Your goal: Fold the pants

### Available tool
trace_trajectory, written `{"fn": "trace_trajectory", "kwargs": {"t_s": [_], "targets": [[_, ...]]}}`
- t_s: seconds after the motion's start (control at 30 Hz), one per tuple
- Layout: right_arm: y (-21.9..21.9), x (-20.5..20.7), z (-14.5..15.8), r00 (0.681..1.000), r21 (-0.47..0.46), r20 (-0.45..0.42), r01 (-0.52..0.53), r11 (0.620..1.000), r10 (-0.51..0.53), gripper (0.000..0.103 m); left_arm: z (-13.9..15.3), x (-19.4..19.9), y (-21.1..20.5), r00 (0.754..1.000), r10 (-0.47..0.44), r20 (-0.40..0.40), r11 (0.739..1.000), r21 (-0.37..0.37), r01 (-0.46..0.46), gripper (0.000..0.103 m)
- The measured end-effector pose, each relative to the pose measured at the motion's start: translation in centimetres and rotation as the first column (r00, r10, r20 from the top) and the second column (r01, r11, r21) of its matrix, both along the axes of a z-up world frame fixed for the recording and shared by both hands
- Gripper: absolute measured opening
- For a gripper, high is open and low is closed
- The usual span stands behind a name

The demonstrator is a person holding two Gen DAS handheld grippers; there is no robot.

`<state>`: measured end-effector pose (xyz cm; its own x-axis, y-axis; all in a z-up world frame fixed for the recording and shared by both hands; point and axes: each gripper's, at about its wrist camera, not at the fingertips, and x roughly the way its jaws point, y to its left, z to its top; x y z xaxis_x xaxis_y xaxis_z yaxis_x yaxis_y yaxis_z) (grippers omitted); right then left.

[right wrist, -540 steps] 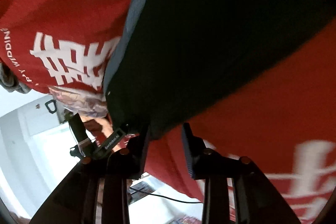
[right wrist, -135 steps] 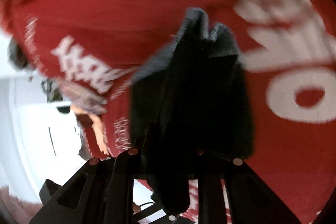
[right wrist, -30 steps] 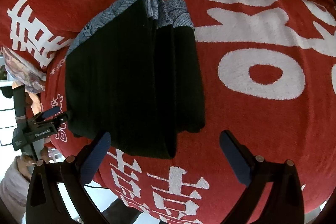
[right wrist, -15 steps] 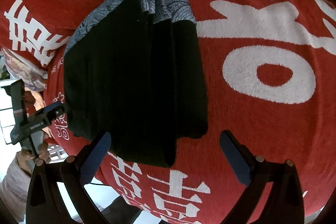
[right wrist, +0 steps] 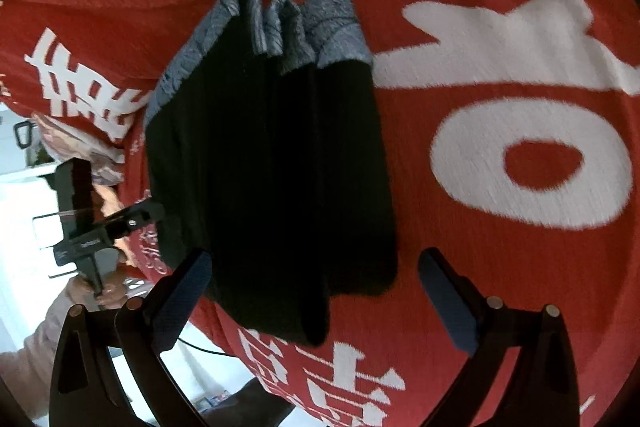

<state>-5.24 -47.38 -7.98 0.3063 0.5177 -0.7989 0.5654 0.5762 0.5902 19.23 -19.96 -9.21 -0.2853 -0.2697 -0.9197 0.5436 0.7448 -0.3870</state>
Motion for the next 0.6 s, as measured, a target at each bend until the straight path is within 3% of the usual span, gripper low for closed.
{"fn": "trace_trajectory", "kwargs": {"t_s": [0.07, 0.27, 0.4, 0.47, 0.53, 0.6], "targets": [[-0.1, 0.8, -0.4, 0.999, 0.035, 0.037, -0.019, 0.999, 0.018, 0.103, -0.5, 0.2, -0.2, 1.000, 0.000, -0.018, 1.000, -0.024, -0.001, 0.103], [-0.2, 3.4, -1.0, 0.992, 0.023, 0.090, -0.088, 0.996, 0.085, 0.103, -1.4, 0.9, -1.1, 1.000, 0.010, -0.028, 0.998, -0.056, -0.012, 0.103], [-1.0, 3.7, -1.3, 0.995, 0.049, 0.100, -0.034, 0.998, 0.029, 0.103, -1.8, 1.4, -0.9, 0.998, 0.047, -0.039, 0.997, -0.057, -0.049, 0.102], [-1.4, 3.3, -1.4, 0.997, 0.066, 0.079, 0.014, 0.998, -0.020, 0.102, -1.2, 1.2, -0.7, 0.998, 0.054, -0.016, 0.997, -0.060, -0.055, 0.098], [-1.5, 3.1, -1.3, 0.999, 0.030, 0.036, 0.014, 0.999, -0.015, 0.086, -0.2, 0.9, -0.7, 0.999, 0.052, 0.006, 0.996, -0.075, -0.051, 0.083], [-1.7, 2.6, -1.0, 0.999, 0.048, 0.047, 0.003, 0.999, -0.006, 0.073, 1.0, 0.6, -0.7, 0.999, 0.038, 0.032, 0.995, -0.092, -0.035, 0.071]]}}
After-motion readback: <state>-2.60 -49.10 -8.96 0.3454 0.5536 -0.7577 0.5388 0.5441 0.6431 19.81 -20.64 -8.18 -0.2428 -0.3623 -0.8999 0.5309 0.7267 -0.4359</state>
